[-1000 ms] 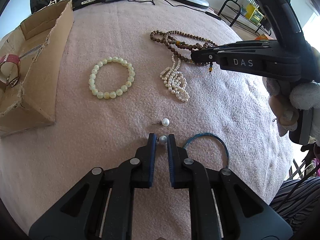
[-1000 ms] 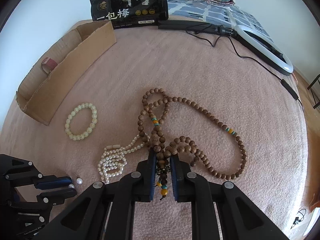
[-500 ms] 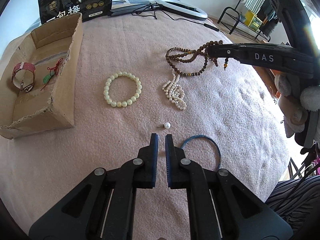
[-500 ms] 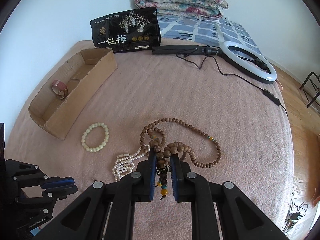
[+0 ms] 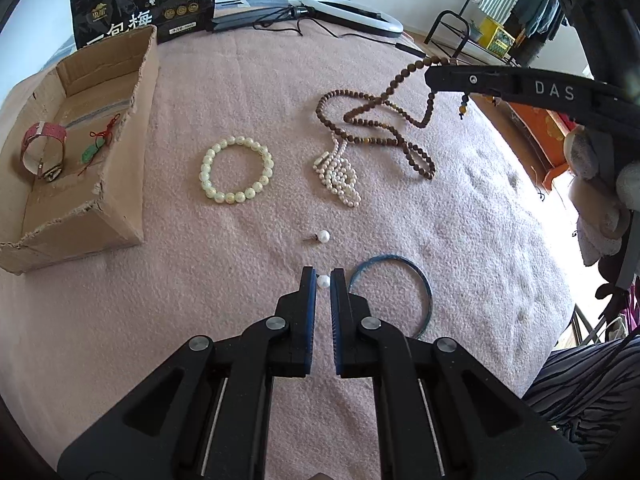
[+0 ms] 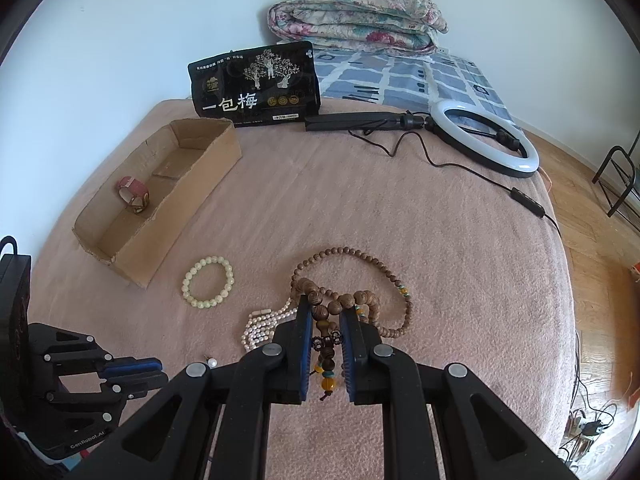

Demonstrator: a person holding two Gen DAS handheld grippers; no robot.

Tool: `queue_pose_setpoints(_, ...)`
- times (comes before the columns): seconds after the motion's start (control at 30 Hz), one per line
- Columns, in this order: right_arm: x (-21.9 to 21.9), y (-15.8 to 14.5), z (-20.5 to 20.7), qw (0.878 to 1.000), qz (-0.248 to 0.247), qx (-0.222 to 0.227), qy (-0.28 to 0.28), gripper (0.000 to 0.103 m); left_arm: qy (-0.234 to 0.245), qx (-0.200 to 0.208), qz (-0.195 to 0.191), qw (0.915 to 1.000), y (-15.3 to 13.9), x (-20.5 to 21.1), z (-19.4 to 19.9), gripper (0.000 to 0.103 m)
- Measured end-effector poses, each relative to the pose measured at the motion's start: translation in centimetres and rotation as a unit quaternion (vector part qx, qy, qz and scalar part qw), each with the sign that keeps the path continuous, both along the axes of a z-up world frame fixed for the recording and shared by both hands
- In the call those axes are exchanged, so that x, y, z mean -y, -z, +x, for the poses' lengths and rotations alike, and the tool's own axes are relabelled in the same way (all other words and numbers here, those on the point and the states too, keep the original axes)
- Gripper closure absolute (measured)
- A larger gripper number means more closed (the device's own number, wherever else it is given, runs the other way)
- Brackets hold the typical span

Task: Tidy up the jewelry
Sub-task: 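Lift the wooden bead necklace with the right tool while the left tool holds the earring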

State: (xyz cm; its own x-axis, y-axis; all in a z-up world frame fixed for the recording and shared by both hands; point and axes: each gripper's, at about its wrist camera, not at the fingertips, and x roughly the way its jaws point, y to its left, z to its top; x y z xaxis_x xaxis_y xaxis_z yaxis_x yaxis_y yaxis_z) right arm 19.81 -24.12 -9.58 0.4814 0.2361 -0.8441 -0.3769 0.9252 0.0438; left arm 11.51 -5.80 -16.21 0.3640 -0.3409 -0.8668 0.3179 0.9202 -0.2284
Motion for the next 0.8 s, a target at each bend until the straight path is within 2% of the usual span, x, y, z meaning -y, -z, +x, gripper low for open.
queue_pose_setpoints(0.2, 0.4, 0.6, 0.0, 1.0, 0.0, -0.006, -0.001, 0.092, 0.001, -0.01, 0.015, 0.9998, 1.5, 1.0, 0.5, 0.087)
queue_pose_setpoints(0.8, 0.7, 1.3, 0.0, 1.0, 0.001, -0.014, 0.0, 0.092, 0.015, 0.019, 0.071, 0.9972, 3.4, 2.2, 0.6, 0.087)
